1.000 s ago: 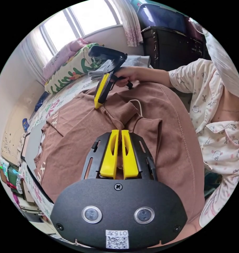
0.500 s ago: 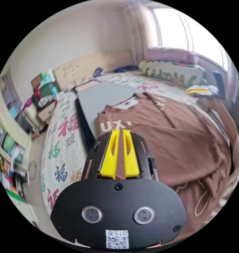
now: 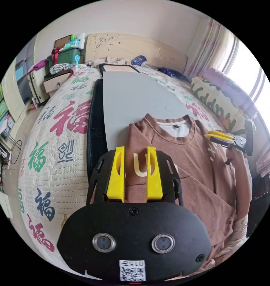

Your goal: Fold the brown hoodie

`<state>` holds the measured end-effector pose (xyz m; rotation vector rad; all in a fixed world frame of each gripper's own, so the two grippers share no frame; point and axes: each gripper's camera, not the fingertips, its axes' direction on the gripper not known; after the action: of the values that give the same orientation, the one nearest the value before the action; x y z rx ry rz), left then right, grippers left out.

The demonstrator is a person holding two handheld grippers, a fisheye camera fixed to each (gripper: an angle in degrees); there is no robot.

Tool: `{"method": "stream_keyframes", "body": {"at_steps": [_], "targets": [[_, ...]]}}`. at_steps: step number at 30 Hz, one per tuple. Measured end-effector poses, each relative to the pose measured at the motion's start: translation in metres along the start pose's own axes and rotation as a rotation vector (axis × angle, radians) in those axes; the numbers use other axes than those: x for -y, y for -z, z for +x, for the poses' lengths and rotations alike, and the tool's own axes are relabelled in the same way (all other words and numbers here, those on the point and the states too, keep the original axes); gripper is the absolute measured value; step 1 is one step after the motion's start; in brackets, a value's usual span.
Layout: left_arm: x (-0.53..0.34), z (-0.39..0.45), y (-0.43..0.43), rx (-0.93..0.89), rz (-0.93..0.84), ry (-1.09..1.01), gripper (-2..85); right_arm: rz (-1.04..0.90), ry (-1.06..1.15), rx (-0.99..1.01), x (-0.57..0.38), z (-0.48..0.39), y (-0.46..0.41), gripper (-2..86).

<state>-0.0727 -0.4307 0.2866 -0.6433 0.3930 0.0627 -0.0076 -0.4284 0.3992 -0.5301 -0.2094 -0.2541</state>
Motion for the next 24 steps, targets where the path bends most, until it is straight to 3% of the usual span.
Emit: {"method": "stream_keyframes", "body": {"at_steps": [4,10,15,24], "targets": [[0.004,0.037,-0.009,0.060,-0.001,-0.025,8.2,0.023,0.028,0.000,0.001,-0.005,-0.020,9.8],[-0.004,0.074,-0.015,-0.032,0.003,-0.025,4.4,0.054,0.014,0.110,-0.014,0.002,-0.036,7.9],[-0.022,0.138,-0.011,0.036,0.037,-0.074,1.9,0.074,0.076,0.023,-0.025,-0.030,-0.044,4.0],[-0.133,0.298,0.087,0.122,0.418,-0.241,1.1,0.332,0.165,-0.059,-0.113,-0.087,0.039,0.2]]}}
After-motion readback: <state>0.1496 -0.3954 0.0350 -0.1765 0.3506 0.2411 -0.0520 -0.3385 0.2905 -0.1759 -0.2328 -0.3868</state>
